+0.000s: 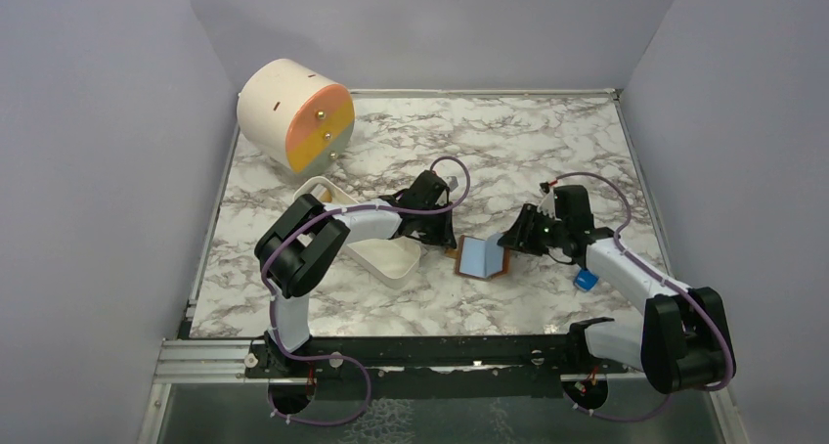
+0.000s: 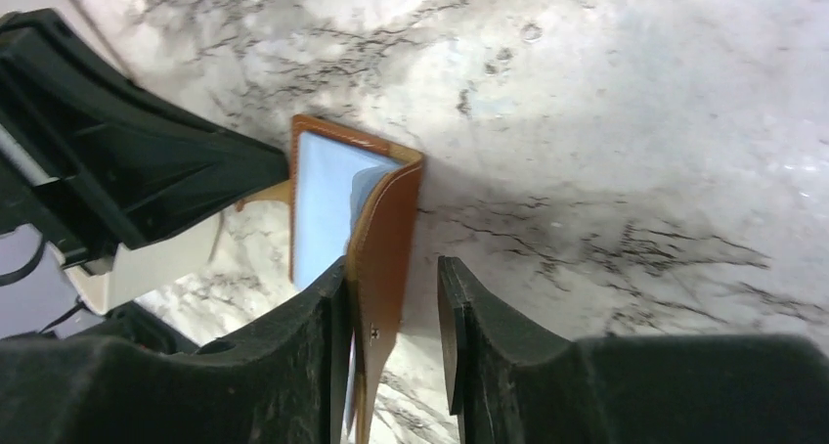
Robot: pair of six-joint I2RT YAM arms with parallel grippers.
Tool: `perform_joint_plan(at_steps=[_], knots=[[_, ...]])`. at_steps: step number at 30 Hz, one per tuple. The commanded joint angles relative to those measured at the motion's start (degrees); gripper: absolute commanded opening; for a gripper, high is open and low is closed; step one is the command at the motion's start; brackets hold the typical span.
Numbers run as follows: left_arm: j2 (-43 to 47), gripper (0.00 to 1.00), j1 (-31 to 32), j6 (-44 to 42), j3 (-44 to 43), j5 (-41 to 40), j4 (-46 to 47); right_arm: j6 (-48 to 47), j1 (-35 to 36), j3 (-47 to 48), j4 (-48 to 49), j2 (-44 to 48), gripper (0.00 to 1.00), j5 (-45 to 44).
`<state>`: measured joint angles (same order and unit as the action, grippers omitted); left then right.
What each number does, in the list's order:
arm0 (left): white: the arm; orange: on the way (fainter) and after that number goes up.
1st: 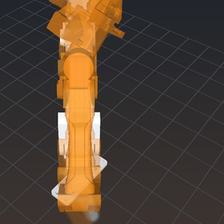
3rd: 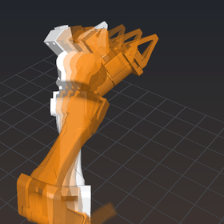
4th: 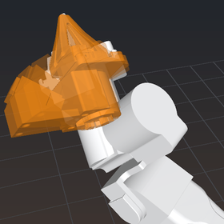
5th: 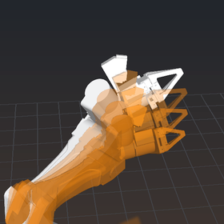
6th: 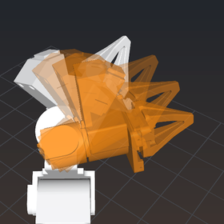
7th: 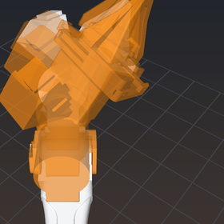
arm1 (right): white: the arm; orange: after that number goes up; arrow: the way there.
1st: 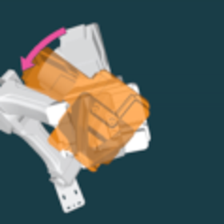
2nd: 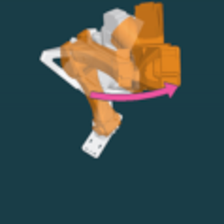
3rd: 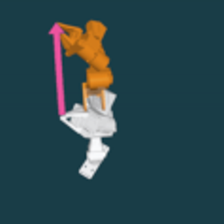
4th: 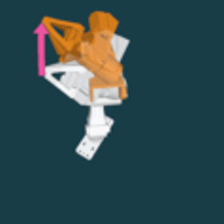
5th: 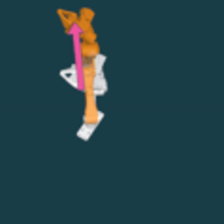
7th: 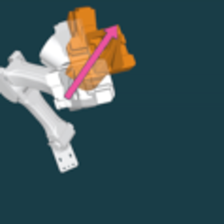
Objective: Put the credit cards into the card holder
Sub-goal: Open the card holder at the center of the board.
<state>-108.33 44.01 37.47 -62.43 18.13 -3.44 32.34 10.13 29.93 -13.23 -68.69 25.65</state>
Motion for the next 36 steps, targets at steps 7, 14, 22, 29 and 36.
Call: perform_joint_plan(at_steps=[7, 14, 22, 29, 36], knots=[[2.09, 0.0, 0.29, -0.67, 0.7, -2.27, -1.68, -4.97, 0.15, 6.17, -12.56, -0.92, 0.49, -13.59], [3.82, 0.0, 0.29, 1.54, 1.0, -2.31, -1.59, -4.39, 0.99, 14.14, -20.85, 0.43, 0.56, -18.68], [6.43, 0.0, 0.29, 5.59, 1.86, 0.04, 1.49, 0.85, 11.31, 18.77, -22.51, 4.99, 0.53, -17.34], [7.8, 0.0, 0.36, 6.76, 2.0, 1.0, 2.31, 3.24, 17.85, 17.69, -19.03, 2.47, 0.51, -17.6], [10.07, 0.0, 0.35, 7.58, 2.14, 1.24, 2.32, 4.22, 21.16, 17.85, -18.66, -1.6, 0.54, -20.8]])
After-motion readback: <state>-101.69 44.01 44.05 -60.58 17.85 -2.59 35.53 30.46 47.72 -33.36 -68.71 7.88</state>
